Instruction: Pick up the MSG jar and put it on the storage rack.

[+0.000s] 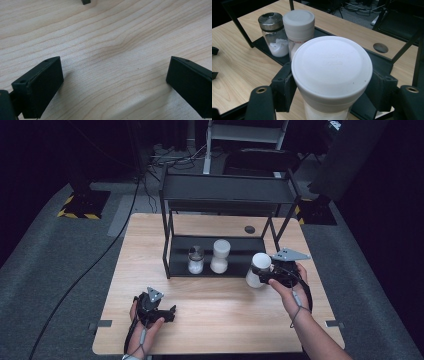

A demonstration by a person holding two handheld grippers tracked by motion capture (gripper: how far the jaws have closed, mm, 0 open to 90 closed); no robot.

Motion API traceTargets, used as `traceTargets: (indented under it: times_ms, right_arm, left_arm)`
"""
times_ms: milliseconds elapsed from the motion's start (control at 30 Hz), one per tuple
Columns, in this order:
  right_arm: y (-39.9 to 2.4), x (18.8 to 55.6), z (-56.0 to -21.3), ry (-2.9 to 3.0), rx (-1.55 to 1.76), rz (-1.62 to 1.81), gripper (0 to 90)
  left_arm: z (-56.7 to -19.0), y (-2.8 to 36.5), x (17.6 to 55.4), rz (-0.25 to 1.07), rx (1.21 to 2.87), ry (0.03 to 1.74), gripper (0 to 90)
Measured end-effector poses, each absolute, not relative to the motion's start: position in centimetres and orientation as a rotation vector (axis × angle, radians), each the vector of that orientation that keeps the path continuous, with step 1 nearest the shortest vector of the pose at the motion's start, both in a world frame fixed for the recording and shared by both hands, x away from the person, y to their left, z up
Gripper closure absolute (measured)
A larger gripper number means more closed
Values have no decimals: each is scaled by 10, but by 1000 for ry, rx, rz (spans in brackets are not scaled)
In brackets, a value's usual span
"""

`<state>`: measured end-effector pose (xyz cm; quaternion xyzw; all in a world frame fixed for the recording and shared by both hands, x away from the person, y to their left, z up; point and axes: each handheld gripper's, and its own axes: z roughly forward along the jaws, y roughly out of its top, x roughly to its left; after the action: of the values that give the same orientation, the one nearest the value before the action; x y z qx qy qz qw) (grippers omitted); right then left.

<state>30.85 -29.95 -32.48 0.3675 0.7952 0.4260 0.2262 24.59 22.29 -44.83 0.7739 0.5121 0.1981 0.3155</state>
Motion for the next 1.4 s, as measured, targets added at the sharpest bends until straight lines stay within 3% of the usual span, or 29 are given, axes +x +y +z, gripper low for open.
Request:
traceTargets:
  times_ms: [667, 1400]
  right_arm:
    - [-293, 342, -311, 2183, 1009, 1181, 330]
    - [-278, 381, -342, 2188, 1066, 1144, 330]
  left_arm:
    - [-448, 223, 246, 522, 2039, 1349, 4]
    - [-448, 223, 246, 521, 2039, 1349, 4]
